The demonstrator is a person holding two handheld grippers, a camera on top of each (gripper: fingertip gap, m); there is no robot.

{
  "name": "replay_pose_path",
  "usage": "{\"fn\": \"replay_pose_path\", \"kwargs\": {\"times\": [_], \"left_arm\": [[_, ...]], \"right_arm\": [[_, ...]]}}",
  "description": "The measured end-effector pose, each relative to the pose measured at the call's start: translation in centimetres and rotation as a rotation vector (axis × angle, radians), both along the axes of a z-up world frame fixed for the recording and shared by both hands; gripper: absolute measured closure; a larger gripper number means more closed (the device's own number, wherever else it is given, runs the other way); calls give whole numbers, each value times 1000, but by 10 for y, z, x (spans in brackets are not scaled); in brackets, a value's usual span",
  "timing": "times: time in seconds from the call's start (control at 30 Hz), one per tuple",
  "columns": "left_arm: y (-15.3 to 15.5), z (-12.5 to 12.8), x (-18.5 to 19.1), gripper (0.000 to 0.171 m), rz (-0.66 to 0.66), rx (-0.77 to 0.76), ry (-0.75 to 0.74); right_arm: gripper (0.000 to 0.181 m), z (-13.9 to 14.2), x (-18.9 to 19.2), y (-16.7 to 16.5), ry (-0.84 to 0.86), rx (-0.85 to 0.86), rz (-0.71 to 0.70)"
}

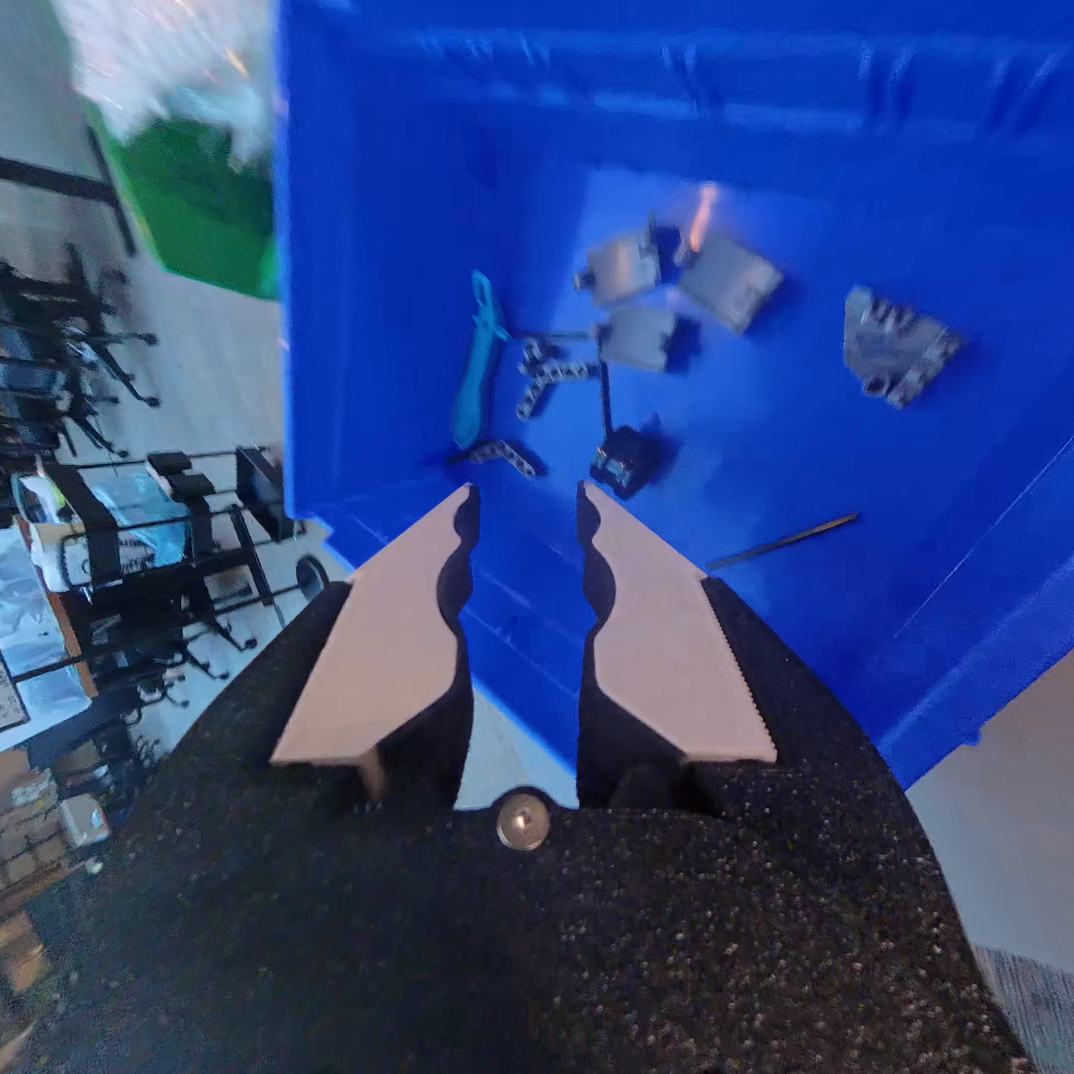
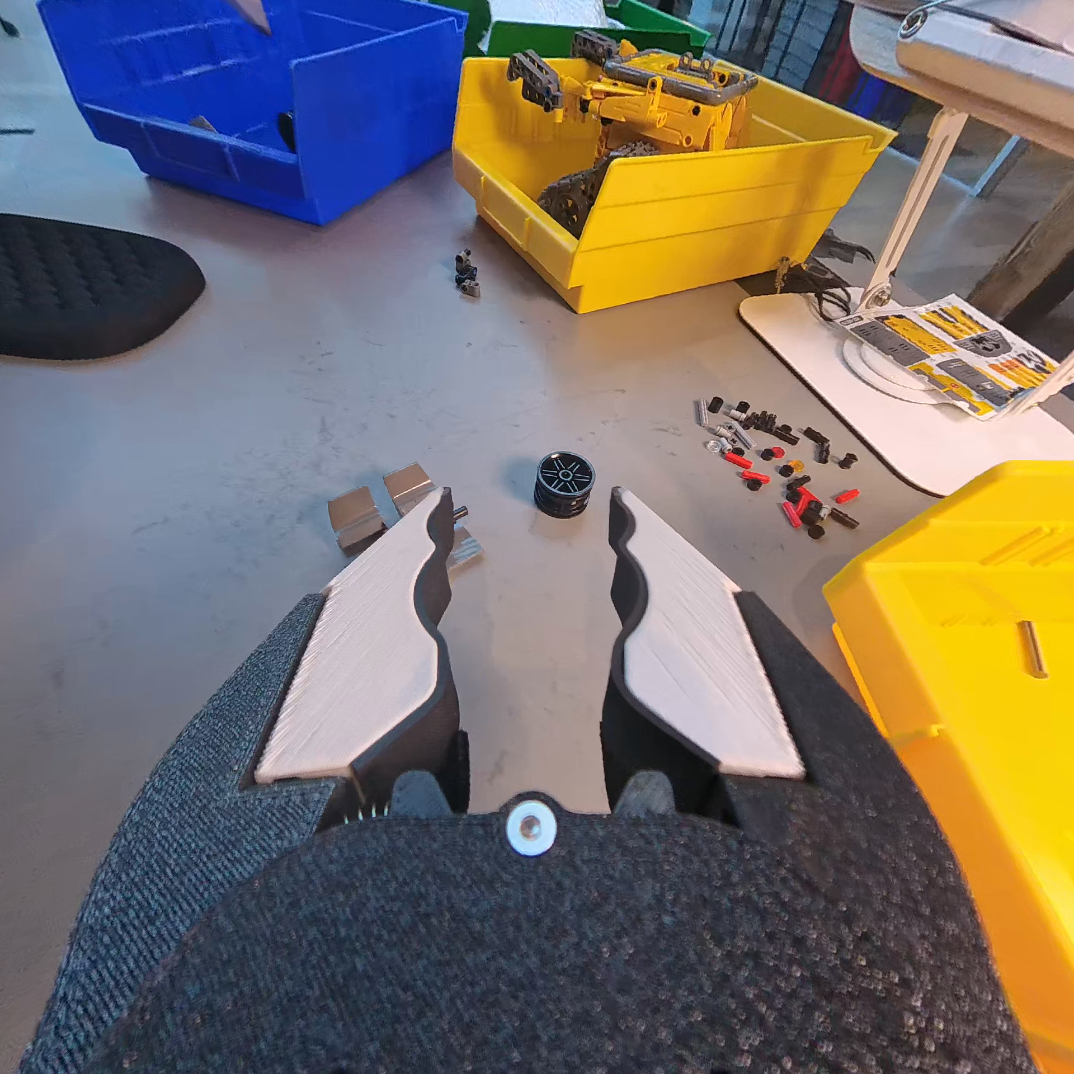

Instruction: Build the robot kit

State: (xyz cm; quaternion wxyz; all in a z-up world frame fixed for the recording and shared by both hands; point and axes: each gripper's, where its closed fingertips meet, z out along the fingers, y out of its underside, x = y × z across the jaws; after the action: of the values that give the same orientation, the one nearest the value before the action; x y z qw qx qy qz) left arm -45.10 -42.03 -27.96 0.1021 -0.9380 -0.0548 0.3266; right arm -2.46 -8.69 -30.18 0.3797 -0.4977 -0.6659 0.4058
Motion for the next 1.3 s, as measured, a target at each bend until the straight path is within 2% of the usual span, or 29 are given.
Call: {"fn": "replay_pose_path", "kwargs": {"times": [0.1, 0.23, 0.33, 0.43, 0.5, 0.57, 0.63, 0.77, 0.83, 0.97, 1.1, 1.23, 1.3], "left_arm": [[55, 54, 36, 139, -169, 367, 22], [134, 115, 143, 141, -506, 877, -143], [174, 138, 214, 139, -675, 1203, -295], [210, 134, 251, 132, -699, 1418, -447], [236, 117, 263, 132, -681, 1438, -492], [255, 95, 271, 151, -682, 1391, -481], [262, 81, 279, 171, -704, 1375, -489], [262, 51, 283, 171, -681, 1367, -545], [260, 41, 286, 171, -708, 1338, -529], [257, 38, 287, 171, -735, 1327, -501], [259, 30, 279, 166, -710, 1303, -481], [263, 21, 273, 159, -664, 1314, -516], [267, 21, 271, 150, -654, 1324, -522]], "right_arm": [[127, -2, -2, 1, 1, -6, -3], [126, -6, -5, 2, 1, 6, -17], [127, -6, -6, 4, 13, 30, -43], [127, -3, -6, 8, 38, 42, -72], [127, -2, -5, 11, 47, 41, -89], [128, -2, -4, 13, 53, 50, -101], [131, -1, -4, 14, 58, 64, -104], [142, -1, -5, 17, 68, 66, -110], [142, -2, -7, 17, 65, 41, -107], [148, -4, -12, 16, 66, 22, -109], [162, -4, -11, 20, 81, 41, -144], [166, -6, -5, 23, 95, 66, -190], [166, -3, -6, 23, 115, 124, -194]]}}
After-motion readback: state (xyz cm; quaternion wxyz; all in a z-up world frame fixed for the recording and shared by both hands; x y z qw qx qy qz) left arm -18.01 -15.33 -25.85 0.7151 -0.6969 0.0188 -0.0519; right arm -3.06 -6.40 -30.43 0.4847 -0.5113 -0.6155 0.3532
